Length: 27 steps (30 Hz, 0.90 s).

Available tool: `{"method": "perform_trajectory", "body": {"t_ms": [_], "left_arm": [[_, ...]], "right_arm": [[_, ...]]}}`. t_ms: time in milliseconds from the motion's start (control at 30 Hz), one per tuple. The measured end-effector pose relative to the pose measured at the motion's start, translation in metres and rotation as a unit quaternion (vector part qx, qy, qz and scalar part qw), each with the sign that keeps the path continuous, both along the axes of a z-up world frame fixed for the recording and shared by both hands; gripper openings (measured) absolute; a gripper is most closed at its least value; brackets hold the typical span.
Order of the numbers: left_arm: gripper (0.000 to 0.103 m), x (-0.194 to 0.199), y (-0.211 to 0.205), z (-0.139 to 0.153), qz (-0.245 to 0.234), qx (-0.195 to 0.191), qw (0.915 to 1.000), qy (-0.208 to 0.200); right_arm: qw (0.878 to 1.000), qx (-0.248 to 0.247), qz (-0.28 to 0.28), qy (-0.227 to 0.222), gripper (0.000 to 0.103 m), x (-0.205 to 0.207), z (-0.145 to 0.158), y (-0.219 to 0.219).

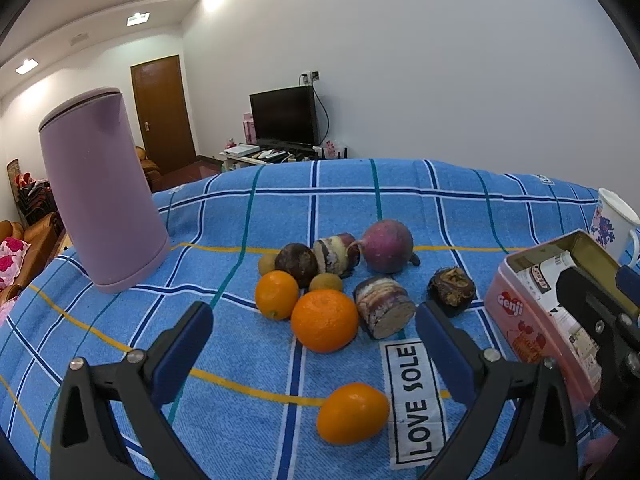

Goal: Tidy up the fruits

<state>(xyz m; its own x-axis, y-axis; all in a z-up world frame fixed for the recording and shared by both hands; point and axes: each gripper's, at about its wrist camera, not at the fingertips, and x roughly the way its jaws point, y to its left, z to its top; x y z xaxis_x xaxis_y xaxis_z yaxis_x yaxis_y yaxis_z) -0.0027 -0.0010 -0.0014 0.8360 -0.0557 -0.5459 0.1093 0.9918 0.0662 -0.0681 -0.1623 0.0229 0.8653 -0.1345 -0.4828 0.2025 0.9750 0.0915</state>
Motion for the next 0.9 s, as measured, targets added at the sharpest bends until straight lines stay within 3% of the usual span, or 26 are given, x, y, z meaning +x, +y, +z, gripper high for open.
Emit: {"method": "perform_trajectory", "body": {"t_ms": [900], "left_arm": [[0.103, -0.0005, 0.0011, 0.0005, 0.002, -0.001, 1.0, 0.0]], "right_arm": [[1.0, -0.002, -0.001, -0.002, 0.102, -0.0012, 0.0011, 0.0003]]}}
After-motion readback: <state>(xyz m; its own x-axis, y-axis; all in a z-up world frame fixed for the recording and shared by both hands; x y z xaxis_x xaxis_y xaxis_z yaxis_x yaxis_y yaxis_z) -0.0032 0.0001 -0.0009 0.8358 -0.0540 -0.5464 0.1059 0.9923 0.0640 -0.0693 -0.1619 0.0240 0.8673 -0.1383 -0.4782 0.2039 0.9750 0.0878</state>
